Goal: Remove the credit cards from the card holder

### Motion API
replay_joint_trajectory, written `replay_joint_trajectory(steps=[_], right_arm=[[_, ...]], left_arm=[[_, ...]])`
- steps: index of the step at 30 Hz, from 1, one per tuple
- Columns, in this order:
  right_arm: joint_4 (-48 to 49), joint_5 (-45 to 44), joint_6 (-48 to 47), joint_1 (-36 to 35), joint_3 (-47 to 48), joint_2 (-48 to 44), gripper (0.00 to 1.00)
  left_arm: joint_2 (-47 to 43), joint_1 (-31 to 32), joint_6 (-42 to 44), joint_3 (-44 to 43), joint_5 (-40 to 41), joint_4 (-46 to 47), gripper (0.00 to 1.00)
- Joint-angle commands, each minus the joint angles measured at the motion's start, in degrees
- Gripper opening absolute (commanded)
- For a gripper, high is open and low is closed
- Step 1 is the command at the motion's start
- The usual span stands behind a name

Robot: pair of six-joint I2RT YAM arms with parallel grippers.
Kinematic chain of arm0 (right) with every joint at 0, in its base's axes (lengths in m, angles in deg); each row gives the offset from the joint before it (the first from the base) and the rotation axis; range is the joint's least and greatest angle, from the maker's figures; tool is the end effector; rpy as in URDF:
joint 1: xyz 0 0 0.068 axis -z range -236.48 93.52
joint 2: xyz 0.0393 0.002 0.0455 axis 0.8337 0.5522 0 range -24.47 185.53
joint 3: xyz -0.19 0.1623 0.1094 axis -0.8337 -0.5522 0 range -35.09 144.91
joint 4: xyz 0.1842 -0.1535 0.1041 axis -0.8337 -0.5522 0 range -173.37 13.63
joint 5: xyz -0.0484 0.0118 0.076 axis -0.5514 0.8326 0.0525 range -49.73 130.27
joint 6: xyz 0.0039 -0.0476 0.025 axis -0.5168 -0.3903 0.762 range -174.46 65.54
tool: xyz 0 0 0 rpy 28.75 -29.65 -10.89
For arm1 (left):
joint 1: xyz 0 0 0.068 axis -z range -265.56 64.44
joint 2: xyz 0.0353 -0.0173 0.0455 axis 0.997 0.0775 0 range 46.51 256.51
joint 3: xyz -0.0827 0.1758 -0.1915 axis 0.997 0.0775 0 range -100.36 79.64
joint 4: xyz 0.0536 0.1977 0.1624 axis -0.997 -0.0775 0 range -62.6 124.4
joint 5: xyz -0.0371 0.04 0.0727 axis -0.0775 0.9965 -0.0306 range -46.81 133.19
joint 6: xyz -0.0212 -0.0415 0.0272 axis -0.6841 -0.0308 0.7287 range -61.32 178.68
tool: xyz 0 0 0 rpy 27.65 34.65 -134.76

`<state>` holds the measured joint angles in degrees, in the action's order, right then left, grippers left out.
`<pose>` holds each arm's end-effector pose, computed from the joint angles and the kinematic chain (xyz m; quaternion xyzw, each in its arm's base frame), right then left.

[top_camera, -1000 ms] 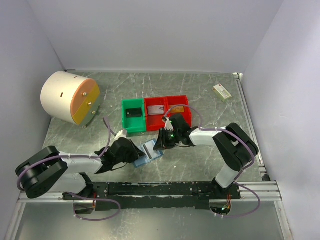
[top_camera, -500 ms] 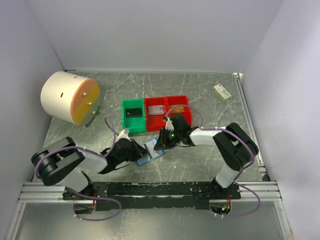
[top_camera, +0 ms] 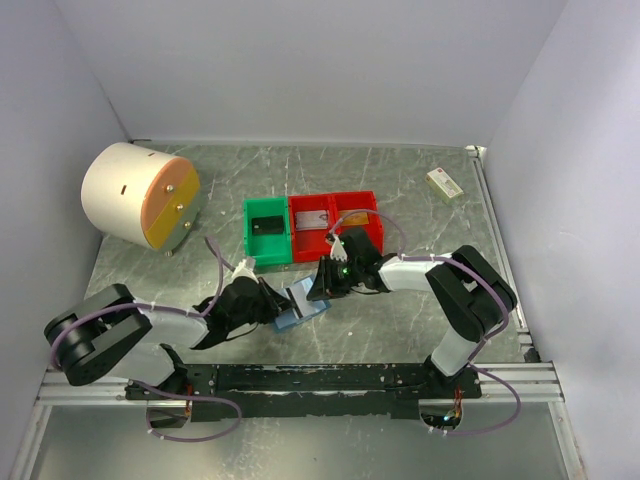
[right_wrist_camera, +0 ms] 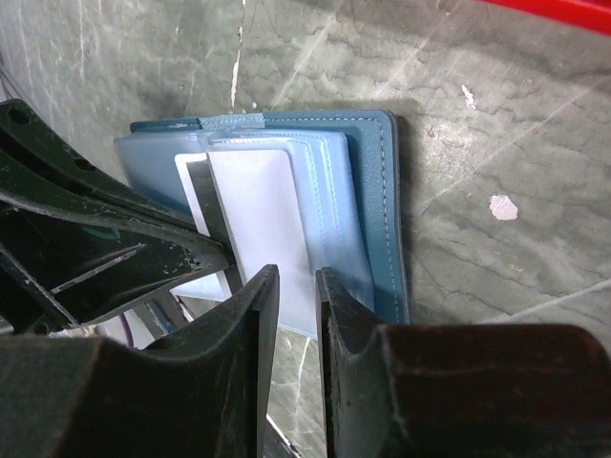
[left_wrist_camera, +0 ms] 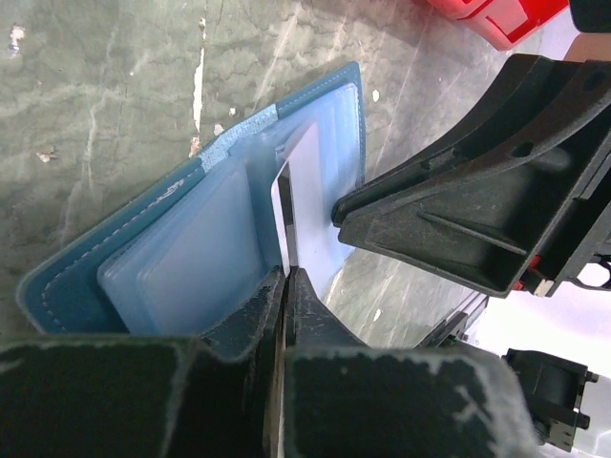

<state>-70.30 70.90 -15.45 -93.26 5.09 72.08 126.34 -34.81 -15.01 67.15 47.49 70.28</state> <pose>0.2315 0.1958 0.1245 -0.0720 0.9088 0.3972 0.1059 0.1390 -0.1660 0.1132 -0.1913 0.8506 -0.4170 0.2567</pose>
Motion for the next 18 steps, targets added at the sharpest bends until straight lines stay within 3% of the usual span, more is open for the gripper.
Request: replay_joint_trajectory(steps=[1,18], right_arm=[[-6.0,-4.68,-1.77,-0.56,-0.62,2.24,0.24],[-7.61,-0.16,-5.19,-1.3,5.65,-3.02,0.24]], left_arm=[[-1.96,0.34,2.48,-1.13,1.41,-8.06,0.07],[0.03,0.35,4.69,-4.45,0.38,-11.06,0.12]])
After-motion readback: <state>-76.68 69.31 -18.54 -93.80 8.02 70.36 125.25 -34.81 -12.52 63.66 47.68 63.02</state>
